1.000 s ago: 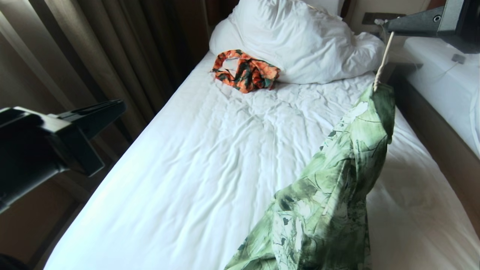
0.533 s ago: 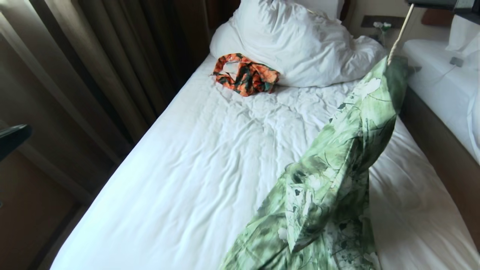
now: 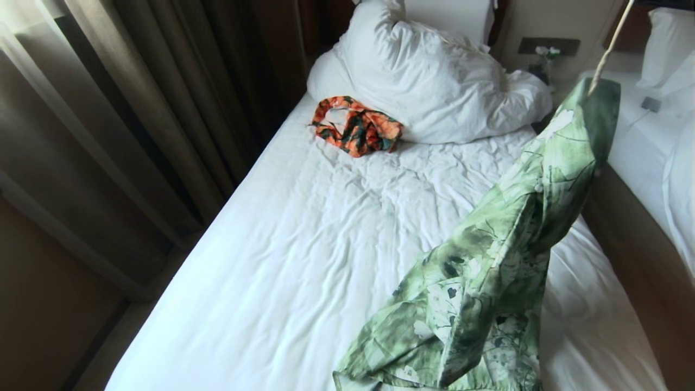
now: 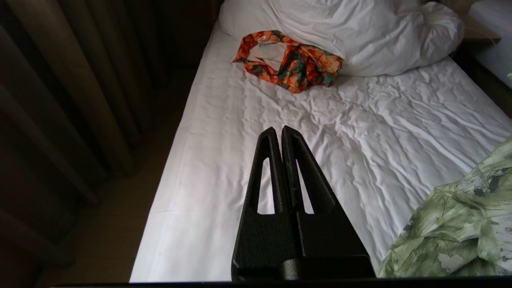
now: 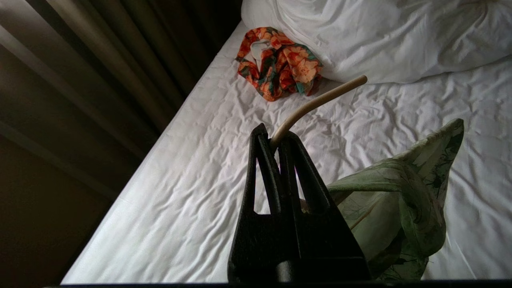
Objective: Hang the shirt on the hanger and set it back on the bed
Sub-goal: Take the clothes hanger out of the clothes
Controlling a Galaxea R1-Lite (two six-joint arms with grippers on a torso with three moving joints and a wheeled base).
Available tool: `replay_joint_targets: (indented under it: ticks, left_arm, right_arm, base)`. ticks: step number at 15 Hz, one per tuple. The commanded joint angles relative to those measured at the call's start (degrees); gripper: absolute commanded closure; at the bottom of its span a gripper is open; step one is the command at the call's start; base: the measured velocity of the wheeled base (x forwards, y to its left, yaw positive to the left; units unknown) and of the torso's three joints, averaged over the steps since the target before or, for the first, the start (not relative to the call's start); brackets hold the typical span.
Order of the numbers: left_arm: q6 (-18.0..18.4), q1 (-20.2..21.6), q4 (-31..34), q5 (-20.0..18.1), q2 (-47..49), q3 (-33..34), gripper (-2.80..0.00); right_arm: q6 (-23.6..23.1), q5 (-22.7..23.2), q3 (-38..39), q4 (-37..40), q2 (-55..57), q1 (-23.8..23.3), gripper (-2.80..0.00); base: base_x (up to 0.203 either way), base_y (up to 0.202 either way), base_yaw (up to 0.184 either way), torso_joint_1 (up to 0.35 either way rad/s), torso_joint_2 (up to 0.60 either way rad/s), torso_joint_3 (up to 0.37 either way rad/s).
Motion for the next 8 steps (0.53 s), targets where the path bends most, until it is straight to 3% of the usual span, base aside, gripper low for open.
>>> replay_joint_targets:
  ticks: [1, 8]
  left_arm:
    - [0.0, 0.1, -0.2, 0.1, 0.1, 0.0, 0.0]
    - [-0.2, 2.3, -0.4, -0.6, -2.1, -0.2, 0.0]
  right_arm:
    - [1.6, -0.1, -0.1, -0.1, 0.0, -1.5, 0.0]
    - [6.0, 0.0, 0.5, -0.2, -0.8, -2.1, 0.0]
  base:
    - [0.0, 0.0, 0.0, 0.189, -0.56, -0.373]
    - [0.0, 0.0, 0.0, 0.228, -0.59, -0.365]
